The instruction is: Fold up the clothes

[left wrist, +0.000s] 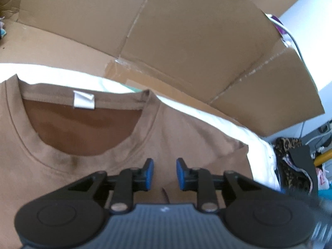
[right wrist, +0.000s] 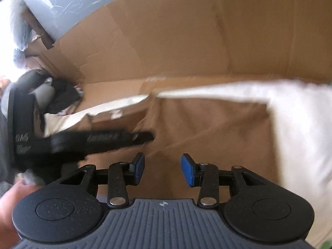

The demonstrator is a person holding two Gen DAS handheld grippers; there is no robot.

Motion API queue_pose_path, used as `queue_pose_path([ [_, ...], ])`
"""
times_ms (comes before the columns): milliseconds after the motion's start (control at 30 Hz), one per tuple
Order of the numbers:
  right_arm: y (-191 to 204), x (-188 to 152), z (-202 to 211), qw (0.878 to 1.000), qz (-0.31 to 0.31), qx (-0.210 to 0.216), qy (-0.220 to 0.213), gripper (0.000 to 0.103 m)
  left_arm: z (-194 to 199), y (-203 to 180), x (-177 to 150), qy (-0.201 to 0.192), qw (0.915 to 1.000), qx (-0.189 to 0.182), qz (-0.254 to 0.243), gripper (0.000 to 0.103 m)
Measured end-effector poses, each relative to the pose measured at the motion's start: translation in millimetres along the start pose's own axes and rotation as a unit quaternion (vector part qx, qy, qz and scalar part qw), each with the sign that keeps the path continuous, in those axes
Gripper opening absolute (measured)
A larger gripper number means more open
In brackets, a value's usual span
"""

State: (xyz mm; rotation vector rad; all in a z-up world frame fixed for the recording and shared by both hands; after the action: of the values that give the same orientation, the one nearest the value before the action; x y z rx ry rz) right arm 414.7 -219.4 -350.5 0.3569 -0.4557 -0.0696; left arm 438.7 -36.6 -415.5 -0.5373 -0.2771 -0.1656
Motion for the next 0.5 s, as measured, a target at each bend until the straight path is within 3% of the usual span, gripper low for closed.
queue_pose_path([
  [133, -28, 16, 12, 0.999, 0.000, -0.043, -0.024, 0.042, -3, -2, -4, 0.005, 0.9999, -0.001, -0.013, 0.025],
  [500, -99, 25, 0, 0.993, -0.007, -0.112, -0.033, 0.041, -15, -3, -12, 0.018, 0.9990, -0.015, -0.038, 0.027],
])
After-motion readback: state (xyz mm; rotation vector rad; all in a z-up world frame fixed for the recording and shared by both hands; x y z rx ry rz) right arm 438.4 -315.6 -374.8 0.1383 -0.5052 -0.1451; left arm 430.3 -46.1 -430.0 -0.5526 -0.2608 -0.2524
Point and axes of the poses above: each gripper's, at about its wrist camera, not at the fingertips, and z roughly against the way its jaws point, y to its left, x to its top, the point moved 3 cm from there along -z, roughly the way its jaws point, and after that the axes turned 10 degrees about y, right-handed, at the moved point
